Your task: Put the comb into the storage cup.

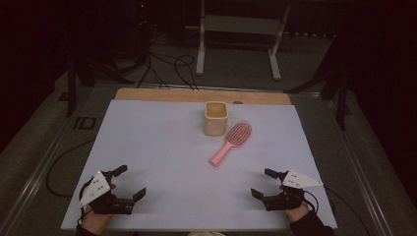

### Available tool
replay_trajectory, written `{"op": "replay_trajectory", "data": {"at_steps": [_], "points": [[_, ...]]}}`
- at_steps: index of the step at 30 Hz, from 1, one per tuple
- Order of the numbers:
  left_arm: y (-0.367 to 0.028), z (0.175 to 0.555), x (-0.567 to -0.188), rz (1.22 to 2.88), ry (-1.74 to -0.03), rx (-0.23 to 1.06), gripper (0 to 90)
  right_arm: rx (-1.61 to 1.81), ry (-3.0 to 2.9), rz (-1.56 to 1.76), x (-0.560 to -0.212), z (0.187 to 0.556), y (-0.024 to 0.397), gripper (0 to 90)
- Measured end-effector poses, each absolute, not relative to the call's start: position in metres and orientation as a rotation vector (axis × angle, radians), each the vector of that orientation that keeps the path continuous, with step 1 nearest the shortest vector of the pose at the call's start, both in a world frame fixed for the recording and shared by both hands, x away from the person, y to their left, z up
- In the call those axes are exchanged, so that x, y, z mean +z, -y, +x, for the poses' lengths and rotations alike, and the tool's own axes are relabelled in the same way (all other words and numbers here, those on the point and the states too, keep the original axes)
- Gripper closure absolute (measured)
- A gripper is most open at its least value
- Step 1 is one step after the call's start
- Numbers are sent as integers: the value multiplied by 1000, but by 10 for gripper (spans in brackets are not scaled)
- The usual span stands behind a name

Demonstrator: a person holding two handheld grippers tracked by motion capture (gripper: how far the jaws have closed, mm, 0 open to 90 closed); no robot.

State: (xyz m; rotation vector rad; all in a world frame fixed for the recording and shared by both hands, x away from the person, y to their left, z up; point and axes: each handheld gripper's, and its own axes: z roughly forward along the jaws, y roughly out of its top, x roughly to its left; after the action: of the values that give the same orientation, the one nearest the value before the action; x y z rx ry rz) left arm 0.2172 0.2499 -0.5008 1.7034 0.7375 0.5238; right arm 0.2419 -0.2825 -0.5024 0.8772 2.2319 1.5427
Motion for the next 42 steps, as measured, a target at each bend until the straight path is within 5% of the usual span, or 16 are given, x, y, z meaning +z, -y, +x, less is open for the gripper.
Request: {"op": "replay_trajectory", "data": {"at_steps": [42], "points": [[-254,215,-500,1665,-750,499,2,1562,-2306,824,-479,232,266,86]]}}
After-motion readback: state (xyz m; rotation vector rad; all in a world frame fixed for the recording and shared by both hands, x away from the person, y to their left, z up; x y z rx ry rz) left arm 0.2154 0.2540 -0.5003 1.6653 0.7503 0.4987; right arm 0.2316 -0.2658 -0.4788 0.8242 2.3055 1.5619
